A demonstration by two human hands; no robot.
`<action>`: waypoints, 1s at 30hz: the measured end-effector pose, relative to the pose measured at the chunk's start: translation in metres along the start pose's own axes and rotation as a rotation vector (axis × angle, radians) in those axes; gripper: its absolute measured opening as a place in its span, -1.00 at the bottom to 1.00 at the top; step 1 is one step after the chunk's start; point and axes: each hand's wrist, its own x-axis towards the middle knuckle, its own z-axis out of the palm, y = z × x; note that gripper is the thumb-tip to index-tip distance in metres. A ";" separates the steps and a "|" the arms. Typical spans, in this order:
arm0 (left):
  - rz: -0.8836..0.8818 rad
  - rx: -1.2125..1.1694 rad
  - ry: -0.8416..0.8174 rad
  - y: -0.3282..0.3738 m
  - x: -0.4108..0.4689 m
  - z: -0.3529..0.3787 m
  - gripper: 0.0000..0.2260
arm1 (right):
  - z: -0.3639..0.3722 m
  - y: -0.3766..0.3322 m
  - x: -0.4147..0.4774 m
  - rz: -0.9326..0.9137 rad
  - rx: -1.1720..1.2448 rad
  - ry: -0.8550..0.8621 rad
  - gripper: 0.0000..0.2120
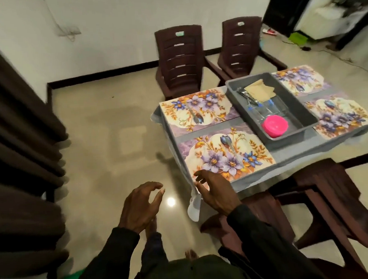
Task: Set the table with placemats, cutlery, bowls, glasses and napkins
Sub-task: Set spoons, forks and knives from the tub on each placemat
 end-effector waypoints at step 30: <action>0.585 0.000 -0.534 0.044 0.387 0.029 -0.78 | -0.036 0.059 0.171 0.713 0.007 0.464 -0.80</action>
